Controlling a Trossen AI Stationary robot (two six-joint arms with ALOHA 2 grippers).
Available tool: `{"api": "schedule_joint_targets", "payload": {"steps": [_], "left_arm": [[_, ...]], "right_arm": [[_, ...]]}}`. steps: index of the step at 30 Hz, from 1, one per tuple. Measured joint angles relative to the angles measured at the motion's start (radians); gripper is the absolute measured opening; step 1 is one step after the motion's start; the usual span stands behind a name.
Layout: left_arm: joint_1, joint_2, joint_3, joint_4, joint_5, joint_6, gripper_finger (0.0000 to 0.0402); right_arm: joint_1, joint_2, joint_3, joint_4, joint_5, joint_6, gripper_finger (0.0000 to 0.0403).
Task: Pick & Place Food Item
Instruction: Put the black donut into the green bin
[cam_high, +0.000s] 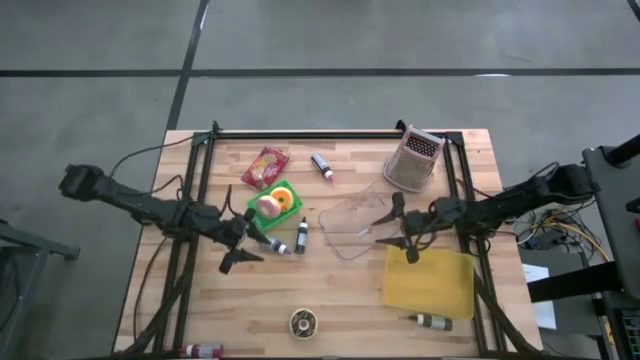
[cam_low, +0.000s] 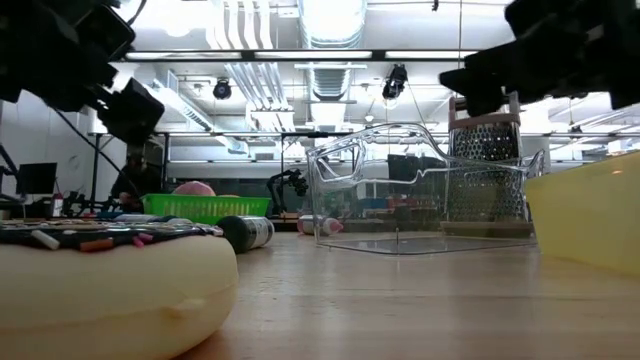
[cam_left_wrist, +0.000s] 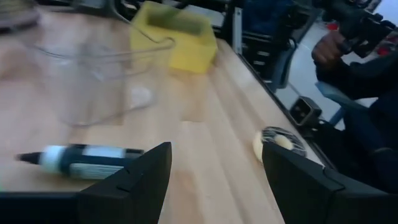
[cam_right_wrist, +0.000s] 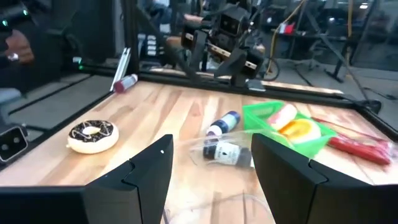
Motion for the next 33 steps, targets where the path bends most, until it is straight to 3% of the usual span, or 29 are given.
{"api": "schedule_joint_targets", "payload": {"steps": [7, 13, 20, 26, 33], "left_arm": [[-0.162, 0.205, 0.021, 0.155, -0.117, -0.088, 0.0254], [-0.212, 0.398, 0.107, 0.192, -0.196, -0.195, 0.0254], [-0.219, 0.592, 0.22, 0.191, -0.179, -0.288, 0.0255], [-0.224, 0.709, 0.336, 0.18, -0.099, -0.327, 0.0255], [-0.259, 0.78, 0.514, -0.043, -0.072, -0.308, 0.0255]], "right_arm": [[0.027, 0.131, 0.108, -0.058, 0.001, -0.016, 0.0215], [0.046, 0.17, 0.19, -0.168, 0.005, -0.006, 0.0215], [0.114, 0.174, 0.219, -0.186, 0.014, -0.016, 0.0215], [0.193, 0.169, 0.214, -0.201, 0.128, -0.017, 0.0215], [0.274, 0.169, 0.213, -0.21, 0.235, -0.018, 0.0215]]}}
